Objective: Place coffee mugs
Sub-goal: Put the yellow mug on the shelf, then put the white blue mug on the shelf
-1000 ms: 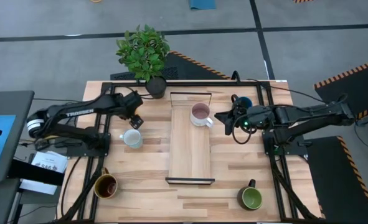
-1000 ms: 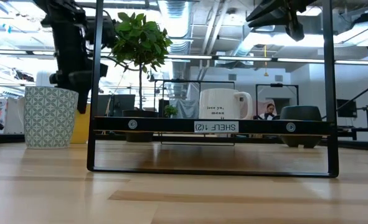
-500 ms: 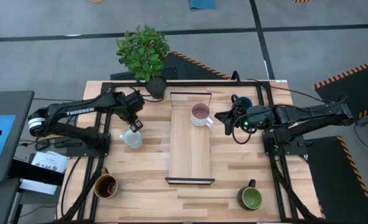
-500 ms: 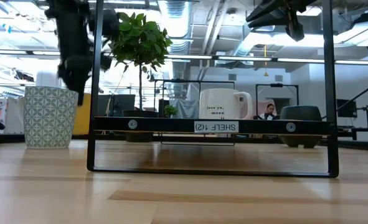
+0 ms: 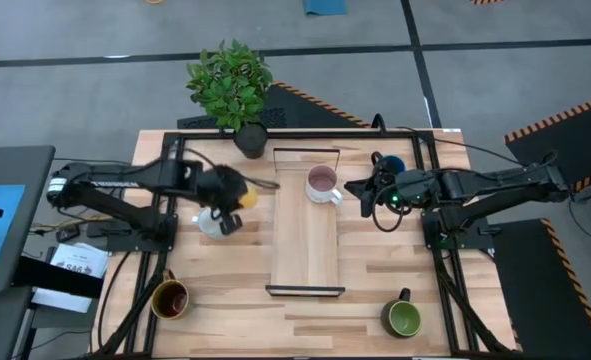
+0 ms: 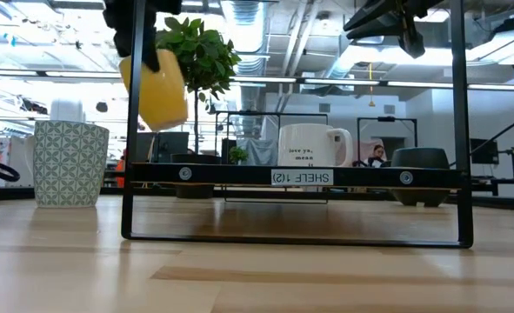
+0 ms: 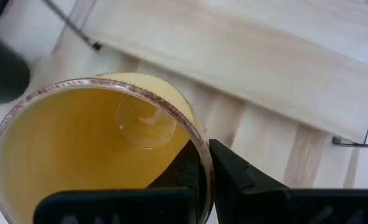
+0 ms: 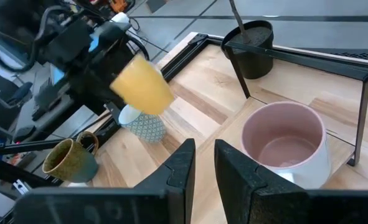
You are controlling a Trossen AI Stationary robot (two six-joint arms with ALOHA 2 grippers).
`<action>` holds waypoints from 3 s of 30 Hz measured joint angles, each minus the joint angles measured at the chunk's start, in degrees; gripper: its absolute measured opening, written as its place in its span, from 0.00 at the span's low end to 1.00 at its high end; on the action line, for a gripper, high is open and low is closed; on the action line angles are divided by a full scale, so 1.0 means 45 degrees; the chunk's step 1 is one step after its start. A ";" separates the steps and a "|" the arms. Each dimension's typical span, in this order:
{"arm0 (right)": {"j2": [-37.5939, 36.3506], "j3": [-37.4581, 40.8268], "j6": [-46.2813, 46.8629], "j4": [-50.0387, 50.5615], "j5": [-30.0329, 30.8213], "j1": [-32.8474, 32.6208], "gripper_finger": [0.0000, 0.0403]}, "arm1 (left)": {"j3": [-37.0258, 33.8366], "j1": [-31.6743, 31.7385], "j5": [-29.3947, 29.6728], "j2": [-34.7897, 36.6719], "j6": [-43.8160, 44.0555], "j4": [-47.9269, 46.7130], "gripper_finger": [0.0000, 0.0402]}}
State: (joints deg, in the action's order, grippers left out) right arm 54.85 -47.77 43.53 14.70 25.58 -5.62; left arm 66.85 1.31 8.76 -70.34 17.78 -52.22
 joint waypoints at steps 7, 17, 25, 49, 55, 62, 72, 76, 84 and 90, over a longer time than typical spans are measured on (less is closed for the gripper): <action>0.0141 -0.0010 0.0022 -0.0085 -0.0003 0.0130 0.22 | 0.1761 -0.0897 0.0253 -0.3017 -0.0429 0.0273 0.00; 0.0155 -0.0010 0.0024 -0.0085 -0.0003 0.0200 0.22 | 0.5225 -0.0093 0.0909 -0.6492 -0.3948 -0.0135 0.00; 0.0155 -0.0010 0.0019 -0.0180 0.0002 0.0203 0.22 | 0.5474 0.0486 0.0680 -0.7326 -0.5062 0.0007 0.00; 0.0155 0.0000 -0.0009 -0.0331 0.0044 0.0203 0.22 | 0.5259 0.1134 0.0161 -0.7929 -0.6028 0.0195 0.02; 0.0151 0.0000 -0.0010 -0.0437 0.0044 0.0203 0.22 | 0.5274 0.1114 0.0267 -0.8118 -0.5992 0.0457 0.02; 0.0151 0.0000 -0.0005 -0.0437 0.0038 0.0203 0.22 | 0.5274 0.1157 0.0891 -0.8152 -0.6145 0.0936 0.05; 0.0151 0.0000 -0.0005 -0.0437 0.0029 0.0203 0.22 | 0.5274 0.1177 0.0860 -0.8147 -0.6043 0.0948 0.23; 0.0151 0.0000 -0.0005 -0.0437 0.0029 0.0203 0.22 | 0.5490 0.1173 0.0819 -0.8147 -0.5953 0.0712 0.32; 0.0153 0.0000 0.0000 -0.0442 0.0024 0.0203 0.22 | 0.6625 0.1172 0.0819 -0.8142 -0.6052 0.0328 0.41; 0.0151 0.0000 -0.0002 -0.0442 0.0017 0.0217 0.22 | 0.8266 0.1172 0.1018 -0.8138 -0.6043 -0.1736 0.42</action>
State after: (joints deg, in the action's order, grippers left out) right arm 55.53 -47.77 43.52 12.71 25.66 -4.65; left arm 104.05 6.59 13.34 -106.96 -9.41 -60.03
